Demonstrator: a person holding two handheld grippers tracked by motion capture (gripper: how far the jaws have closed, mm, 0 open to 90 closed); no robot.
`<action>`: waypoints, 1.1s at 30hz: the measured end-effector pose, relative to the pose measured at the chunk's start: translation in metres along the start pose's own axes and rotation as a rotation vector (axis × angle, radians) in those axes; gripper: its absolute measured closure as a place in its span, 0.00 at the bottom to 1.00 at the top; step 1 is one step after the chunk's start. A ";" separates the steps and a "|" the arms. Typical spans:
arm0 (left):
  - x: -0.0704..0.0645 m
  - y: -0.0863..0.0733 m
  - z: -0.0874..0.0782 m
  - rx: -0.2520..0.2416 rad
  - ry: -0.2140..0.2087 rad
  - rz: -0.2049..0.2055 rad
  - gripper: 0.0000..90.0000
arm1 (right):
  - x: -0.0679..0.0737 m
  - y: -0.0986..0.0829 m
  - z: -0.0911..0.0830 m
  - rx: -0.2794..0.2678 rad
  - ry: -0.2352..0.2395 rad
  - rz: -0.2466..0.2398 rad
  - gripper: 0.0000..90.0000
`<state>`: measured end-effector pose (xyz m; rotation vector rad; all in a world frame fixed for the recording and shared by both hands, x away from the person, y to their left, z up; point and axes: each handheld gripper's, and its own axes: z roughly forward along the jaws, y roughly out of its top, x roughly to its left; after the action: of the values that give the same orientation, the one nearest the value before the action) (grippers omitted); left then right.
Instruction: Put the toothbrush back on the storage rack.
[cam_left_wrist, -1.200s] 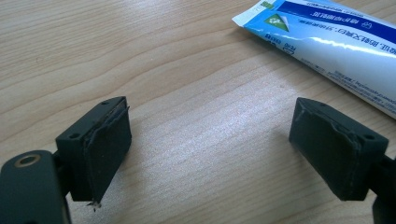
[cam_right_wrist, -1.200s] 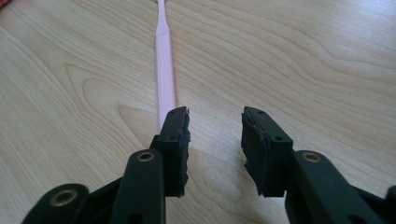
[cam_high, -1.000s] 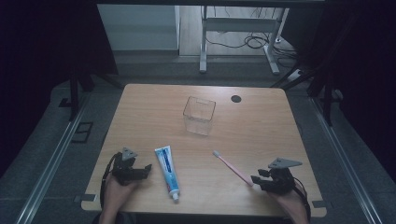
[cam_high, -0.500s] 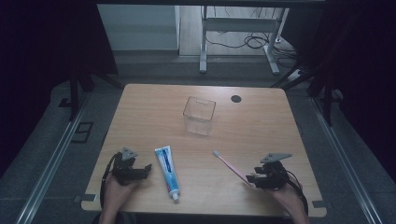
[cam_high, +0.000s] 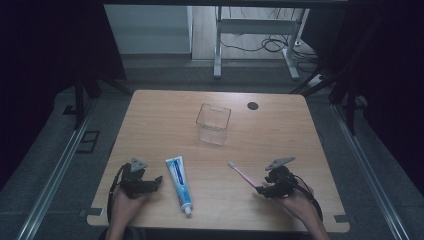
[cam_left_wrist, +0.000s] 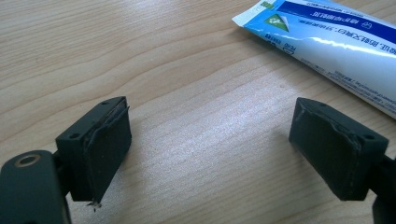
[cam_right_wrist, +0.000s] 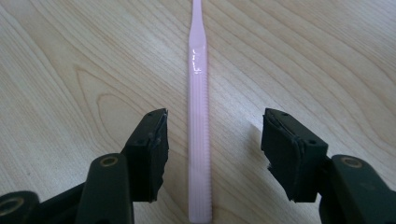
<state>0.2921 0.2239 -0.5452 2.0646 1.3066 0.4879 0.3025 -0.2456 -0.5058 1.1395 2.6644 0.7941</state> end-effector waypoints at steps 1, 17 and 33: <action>0.000 0.000 0.000 0.000 0.000 0.000 0.14 | 0.000 0.002 0.001 0.009 0.001 -0.003 0.46; 0.000 0.000 0.000 0.001 -0.001 0.002 0.14 | 0.009 0.033 0.014 0.122 -0.022 -0.088 0.64; 0.000 0.000 0.000 0.002 0.000 -0.003 0.14 | 0.015 0.059 0.033 0.254 -0.033 -0.152 0.81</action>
<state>0.2919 0.2239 -0.5452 2.0641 1.3098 0.4853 0.3394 -0.1877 -0.5019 0.9720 2.8425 0.4169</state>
